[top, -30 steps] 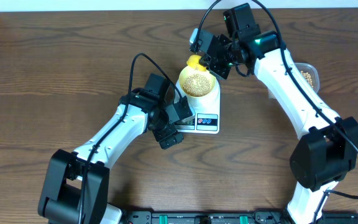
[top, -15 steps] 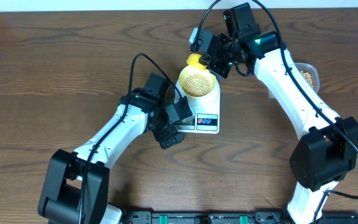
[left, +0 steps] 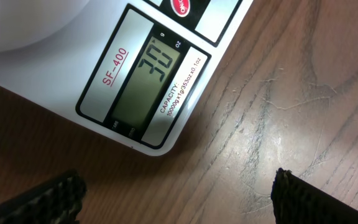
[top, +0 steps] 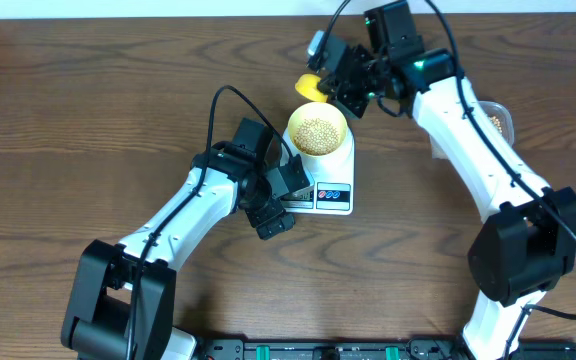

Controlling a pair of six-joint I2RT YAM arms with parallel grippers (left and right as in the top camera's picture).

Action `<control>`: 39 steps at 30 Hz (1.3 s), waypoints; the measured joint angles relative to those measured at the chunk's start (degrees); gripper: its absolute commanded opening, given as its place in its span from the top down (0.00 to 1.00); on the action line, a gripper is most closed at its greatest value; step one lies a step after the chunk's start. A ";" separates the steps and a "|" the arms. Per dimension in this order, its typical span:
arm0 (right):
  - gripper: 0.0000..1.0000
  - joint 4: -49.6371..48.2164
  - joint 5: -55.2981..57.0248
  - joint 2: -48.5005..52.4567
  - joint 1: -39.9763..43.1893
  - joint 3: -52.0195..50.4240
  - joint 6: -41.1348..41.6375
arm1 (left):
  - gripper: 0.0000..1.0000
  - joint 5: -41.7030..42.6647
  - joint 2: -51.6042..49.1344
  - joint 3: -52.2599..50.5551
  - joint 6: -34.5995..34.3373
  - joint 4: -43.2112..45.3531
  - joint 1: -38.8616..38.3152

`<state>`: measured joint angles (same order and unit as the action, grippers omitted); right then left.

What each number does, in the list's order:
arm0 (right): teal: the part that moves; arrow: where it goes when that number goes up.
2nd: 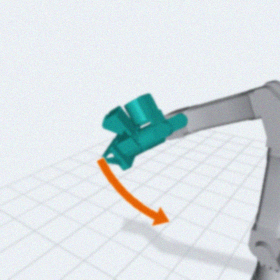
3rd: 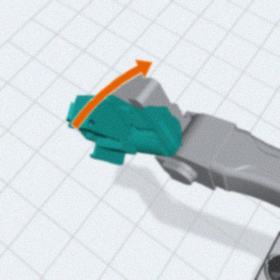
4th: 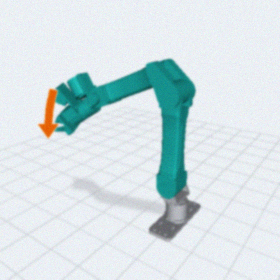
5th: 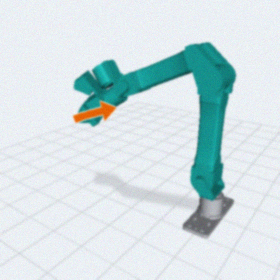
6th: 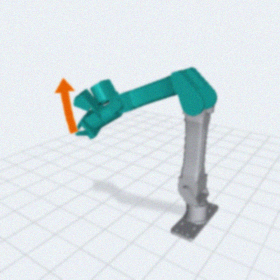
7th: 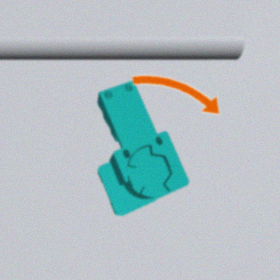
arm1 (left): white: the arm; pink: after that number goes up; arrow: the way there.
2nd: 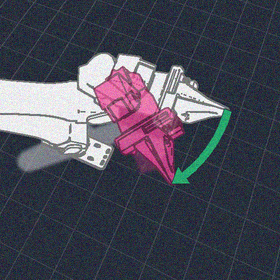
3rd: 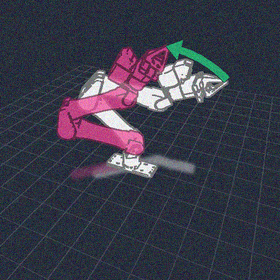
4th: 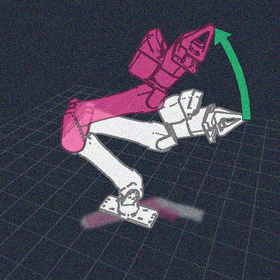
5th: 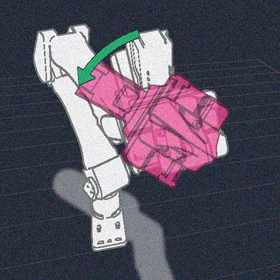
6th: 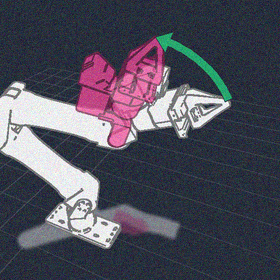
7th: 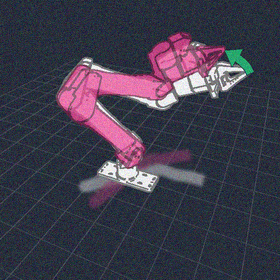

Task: Scoop item into bowl and weigh 50g on scale
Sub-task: 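Move the empty scoop back right toward the soybean tub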

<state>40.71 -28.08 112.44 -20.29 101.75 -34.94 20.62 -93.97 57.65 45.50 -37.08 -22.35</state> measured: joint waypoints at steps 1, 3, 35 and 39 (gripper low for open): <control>0.99 -0.17 -0.85 0.00 0.59 0.24 0.87 | 0.02 -0.02 0.00 0.00 0.00 0.00 0.00; 0.99 -1.33 -2.89 0.00 2.25 1.07 3.19 | 0.02 0.00 0.00 0.00 0.00 0.00 0.00; 0.99 -25.24 5.31 0.00 19.65 4.44 29.99 | 0.02 -0.02 0.00 0.00 0.00 0.00 0.00; 0.99 -25.88 6.10 0.00 19.65 4.44 29.99 | 0.02 -0.02 0.00 0.00 0.00 0.02 0.00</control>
<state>14.83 -21.98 112.44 -0.64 106.19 -4.95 20.60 -93.97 57.65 45.50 -37.06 -22.35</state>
